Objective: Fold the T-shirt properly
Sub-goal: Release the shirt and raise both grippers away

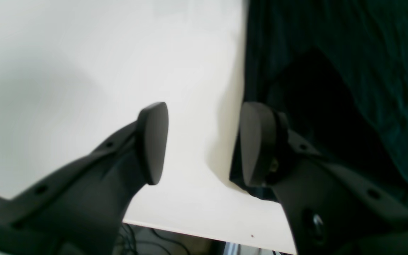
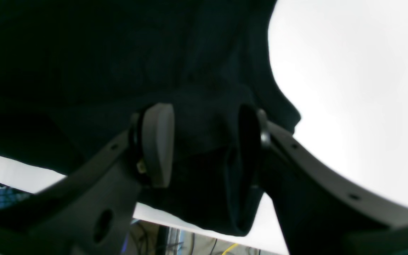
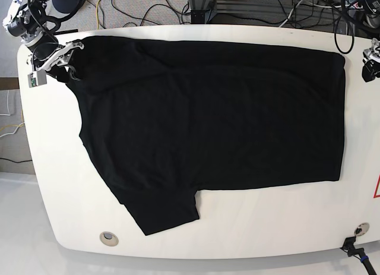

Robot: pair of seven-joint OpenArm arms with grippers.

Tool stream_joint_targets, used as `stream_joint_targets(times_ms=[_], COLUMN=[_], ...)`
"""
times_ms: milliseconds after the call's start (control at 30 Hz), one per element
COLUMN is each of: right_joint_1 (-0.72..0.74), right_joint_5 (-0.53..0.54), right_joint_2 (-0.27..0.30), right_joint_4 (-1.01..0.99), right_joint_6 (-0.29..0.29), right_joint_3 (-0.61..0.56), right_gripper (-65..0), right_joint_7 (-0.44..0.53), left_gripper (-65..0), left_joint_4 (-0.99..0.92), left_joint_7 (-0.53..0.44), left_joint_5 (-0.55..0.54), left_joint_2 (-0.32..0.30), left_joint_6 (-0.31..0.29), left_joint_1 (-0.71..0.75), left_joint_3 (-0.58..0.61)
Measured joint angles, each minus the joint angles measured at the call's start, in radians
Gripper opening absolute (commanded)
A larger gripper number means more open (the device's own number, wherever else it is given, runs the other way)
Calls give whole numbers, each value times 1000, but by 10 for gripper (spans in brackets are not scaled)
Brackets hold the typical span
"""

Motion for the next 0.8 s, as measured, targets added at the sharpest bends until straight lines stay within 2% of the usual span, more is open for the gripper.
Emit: stream_joint_targets(times_ms=[67,133,167,467,600,800], right_joint_1=[8,8,8,51,88,183], right_joint_5=[0,2,-3,-12,24,141], right_joint_2=[5,3,3,6,6,7], right_joint_4=[1,-8,-8,-13,-13,-19], right_joint_6=[-7,22,10,31,39,41], right_joint_3=[20,56,77,271,287,261], right_gripper=[-359,-358,-357,-356,-355,-353], right_joint_7=[21,12,2,-2,-2,-37], left_gripper=[-337,-333,-330,-320,-318,-318], left_joint_4=[22,21,21,142,188,181], left_joint_7=[-7,1,14,-8,-19,-32], left_joint_5=[-9,-7,2,-5,-11,-12], left_joint_2=[-7,2,-2,-6,-8,-12], left_joint_6=[0,0,0,-2,-3,-2], left_joint_1=[6,26,37,58,57,16], left_joint_3=[-14,-2,0,0,4,0])
